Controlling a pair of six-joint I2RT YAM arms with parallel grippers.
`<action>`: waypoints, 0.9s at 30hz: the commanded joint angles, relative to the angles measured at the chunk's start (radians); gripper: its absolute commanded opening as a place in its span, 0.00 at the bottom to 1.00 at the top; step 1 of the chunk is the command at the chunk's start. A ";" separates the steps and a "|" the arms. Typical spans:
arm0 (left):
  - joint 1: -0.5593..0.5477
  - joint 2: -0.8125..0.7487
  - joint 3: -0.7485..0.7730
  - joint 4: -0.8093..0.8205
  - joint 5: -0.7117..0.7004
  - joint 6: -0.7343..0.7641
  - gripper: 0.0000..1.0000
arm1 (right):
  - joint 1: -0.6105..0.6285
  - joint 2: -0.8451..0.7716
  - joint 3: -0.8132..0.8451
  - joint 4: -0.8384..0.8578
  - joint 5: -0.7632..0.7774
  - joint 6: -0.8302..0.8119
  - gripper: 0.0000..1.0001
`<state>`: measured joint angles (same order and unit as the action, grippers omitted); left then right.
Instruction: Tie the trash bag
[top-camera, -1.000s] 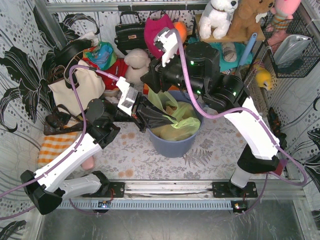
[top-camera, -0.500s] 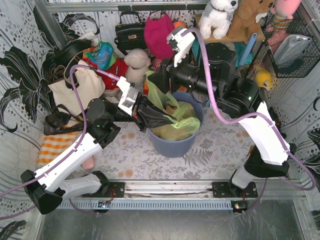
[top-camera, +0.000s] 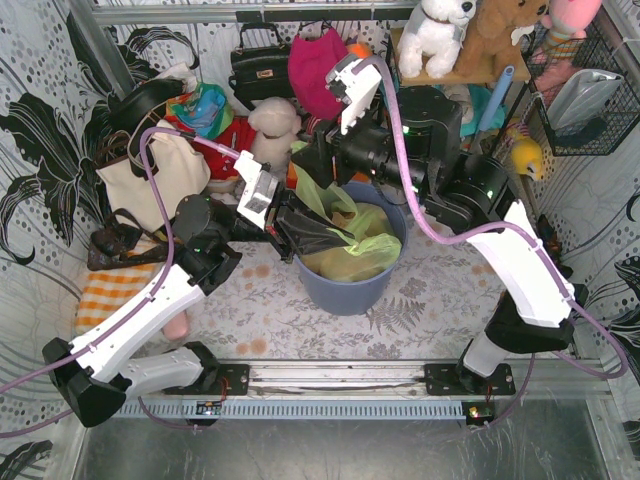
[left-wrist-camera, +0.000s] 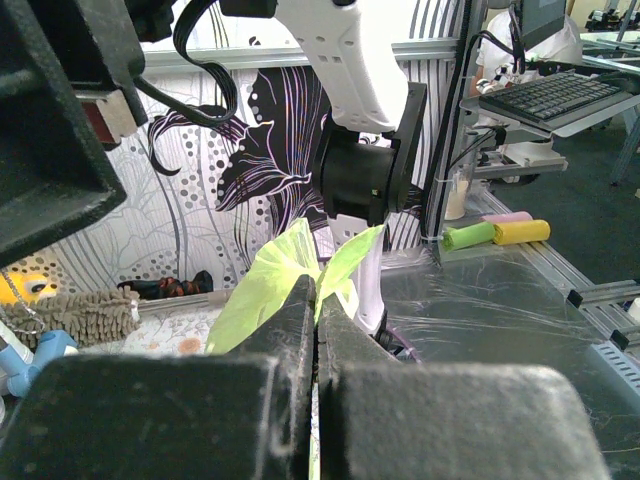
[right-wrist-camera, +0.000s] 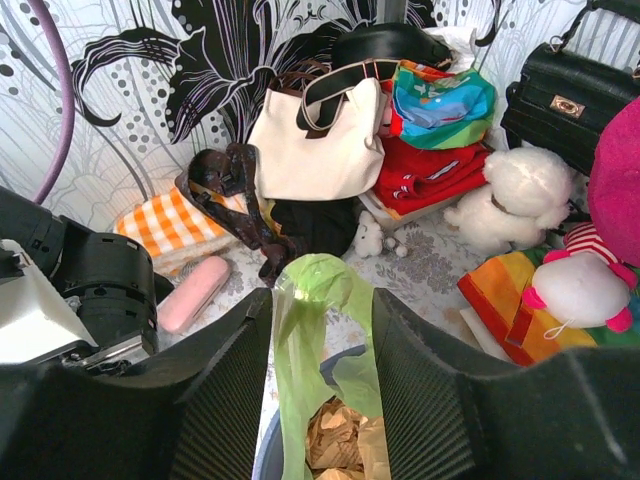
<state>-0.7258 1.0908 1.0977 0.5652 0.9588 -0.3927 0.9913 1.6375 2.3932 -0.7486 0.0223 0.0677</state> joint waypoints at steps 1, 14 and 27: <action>0.002 -0.002 0.032 0.018 -0.001 -0.009 0.02 | -0.004 0.007 0.012 0.030 0.021 0.005 0.44; 0.002 0.058 0.133 0.023 -0.033 0.033 0.01 | -0.004 -0.080 -0.112 0.210 0.077 -0.032 0.00; 0.003 0.093 0.204 -0.018 -0.185 0.160 0.01 | -0.005 -0.209 -0.304 0.364 0.164 -0.049 0.00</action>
<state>-0.7258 1.2022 1.2865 0.5465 0.8593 -0.2928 0.9913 1.4834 2.1239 -0.4835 0.1307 0.0368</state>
